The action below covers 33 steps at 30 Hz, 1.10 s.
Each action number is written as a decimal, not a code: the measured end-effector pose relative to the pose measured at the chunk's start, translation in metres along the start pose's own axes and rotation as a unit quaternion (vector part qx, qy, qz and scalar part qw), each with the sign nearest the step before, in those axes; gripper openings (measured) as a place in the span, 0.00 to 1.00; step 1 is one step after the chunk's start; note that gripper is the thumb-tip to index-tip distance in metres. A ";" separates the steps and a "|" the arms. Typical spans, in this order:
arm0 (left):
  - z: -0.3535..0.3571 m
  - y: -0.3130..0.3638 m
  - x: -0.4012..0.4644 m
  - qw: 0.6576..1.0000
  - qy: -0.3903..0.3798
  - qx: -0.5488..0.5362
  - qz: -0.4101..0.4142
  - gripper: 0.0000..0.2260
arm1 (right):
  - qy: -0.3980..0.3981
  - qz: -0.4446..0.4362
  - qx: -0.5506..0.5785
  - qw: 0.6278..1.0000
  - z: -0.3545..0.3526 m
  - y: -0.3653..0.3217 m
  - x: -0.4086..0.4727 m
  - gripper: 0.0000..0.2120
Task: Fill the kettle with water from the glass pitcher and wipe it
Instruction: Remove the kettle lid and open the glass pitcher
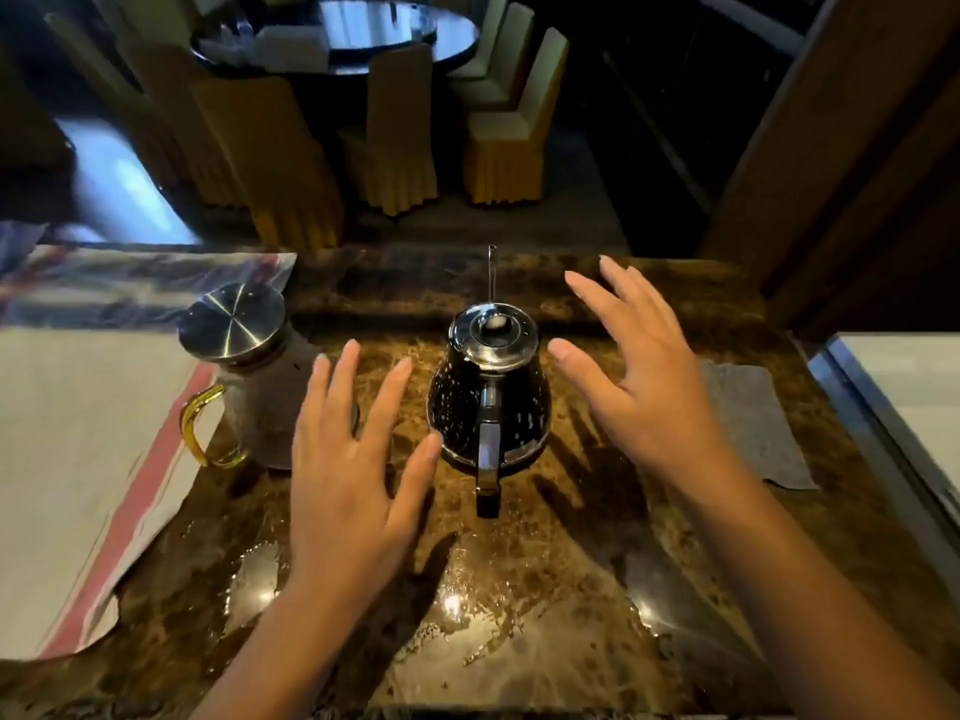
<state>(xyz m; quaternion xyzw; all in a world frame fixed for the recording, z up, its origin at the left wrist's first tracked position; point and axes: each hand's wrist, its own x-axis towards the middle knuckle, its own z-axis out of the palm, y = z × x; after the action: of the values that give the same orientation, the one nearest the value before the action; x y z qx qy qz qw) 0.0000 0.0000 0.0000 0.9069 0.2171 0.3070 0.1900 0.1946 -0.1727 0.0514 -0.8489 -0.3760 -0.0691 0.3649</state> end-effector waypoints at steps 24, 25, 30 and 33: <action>0.076 0.064 -0.011 0.981 0.002 -0.123 -0.149 0.17 | -0.104 -0.140 0.068 0.982 0.056 0.023 0.079 0.11; 0.078 0.063 -0.011 0.981 0.002 -0.125 -0.147 0.17 | -0.122 -0.142 0.077 0.979 0.056 0.024 0.083 0.12; 0.086 0.062 -0.012 0.980 0.002 -0.135 -0.144 0.17 | -0.154 -0.132 0.125 0.971 0.060 0.028 0.089 0.10; 0.088 0.061 -0.011 0.981 0.000 -0.143 -0.135 0.17 | -0.150 -0.121 0.151 0.970 0.063 0.029 0.088 0.09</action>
<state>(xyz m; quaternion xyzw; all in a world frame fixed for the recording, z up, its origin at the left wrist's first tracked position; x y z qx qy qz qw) 0.0654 -0.0754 -0.0413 0.8328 0.2913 0.3065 0.3573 0.2670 -0.0921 0.0236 -0.7328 -0.5324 0.0734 0.4174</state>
